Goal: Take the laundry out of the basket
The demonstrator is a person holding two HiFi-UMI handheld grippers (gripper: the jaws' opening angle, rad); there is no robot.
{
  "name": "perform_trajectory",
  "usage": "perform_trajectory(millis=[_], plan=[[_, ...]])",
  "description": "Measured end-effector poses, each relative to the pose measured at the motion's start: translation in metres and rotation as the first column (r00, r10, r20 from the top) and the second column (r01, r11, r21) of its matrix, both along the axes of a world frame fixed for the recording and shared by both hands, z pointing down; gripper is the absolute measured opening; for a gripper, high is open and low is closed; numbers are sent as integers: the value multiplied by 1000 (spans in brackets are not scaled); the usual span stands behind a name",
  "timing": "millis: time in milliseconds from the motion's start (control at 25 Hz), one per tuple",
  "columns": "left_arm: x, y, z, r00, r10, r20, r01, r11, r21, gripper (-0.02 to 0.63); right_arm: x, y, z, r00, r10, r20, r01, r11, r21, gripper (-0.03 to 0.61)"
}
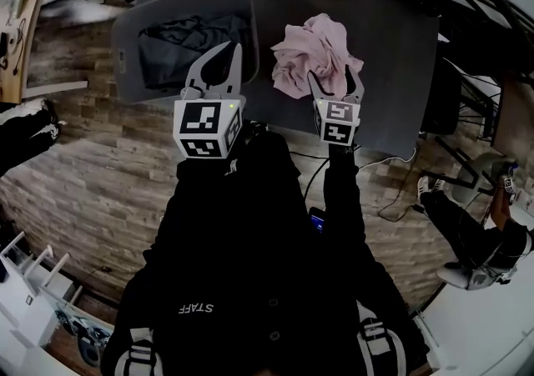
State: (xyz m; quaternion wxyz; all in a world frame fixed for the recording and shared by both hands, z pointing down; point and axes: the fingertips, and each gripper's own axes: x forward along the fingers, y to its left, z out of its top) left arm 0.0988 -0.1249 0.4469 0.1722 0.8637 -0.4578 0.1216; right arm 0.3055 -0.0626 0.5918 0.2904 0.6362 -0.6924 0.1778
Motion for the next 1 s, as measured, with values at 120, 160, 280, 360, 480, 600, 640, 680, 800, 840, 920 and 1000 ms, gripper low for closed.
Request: perform_trajectory(millis=[120, 160, 280, 360, 480, 600, 640, 680, 800, 840, 920, 1000], plan=[[-5, -3, -9, 1000, -15, -11, 15, 1000, 15, 2, -11, -6, -33, 1000, -9, 5, 9, 997, 70, 377], [-7, -4, -12, 1000, -21, -15, 21, 1000, 20, 2, -16, -10, -44, 1000, -13, 13, 12, 996, 94, 377], [-17, -5, -24, 999, -42, -24, 43, 998, 38, 2, -34, -20, -78, 999, -37, 39, 30, 986, 162, 376], [-26, -7, -31, 998, -60, -29, 61, 997, 48, 2, -49, -26, -101, 997, -62, 52, 50, 976, 210, 357], [-39, -10, -41, 995, -96, -28, 98, 993, 59, 2, -72, -36, -139, 994, -81, 70, 57, 952, 301, 259], [-50, -12, -52, 991, -128, -28, 130, 989, 77, 2, -100, -44, -175, 990, -114, 88, 72, 920, 386, 212], [-53, -12, -55, 990, -138, -28, 140, 987, 83, 2, -109, -47, -184, 986, -133, 98, 82, 910, 407, 196], [-57, -13, -58, 988, -149, -27, 151, 985, 89, 2, -118, -51, -193, 982, -152, 109, 92, 900, 425, 189], [-70, -13, -65, 984, -175, -28, 177, 979, 103, 2, -144, -57, -214, 973, -193, 124, 115, 879, 463, 138], [-75, -13, -67, 983, -183, -28, 185, 977, 108, 2, -153, -59, -220, 971, -204, 126, 123, 873, 471, 113], [-86, -13, -72, 979, -201, -29, 203, 972, 121, 2, -169, -63, -232, 964, -232, 128, 142, 860, 490, 98], [-94, -13, -77, 975, -219, -31, 221, 966, 134, 2, -182, -65, -242, 958, -254, 132, 155, 847, 508, 75]])
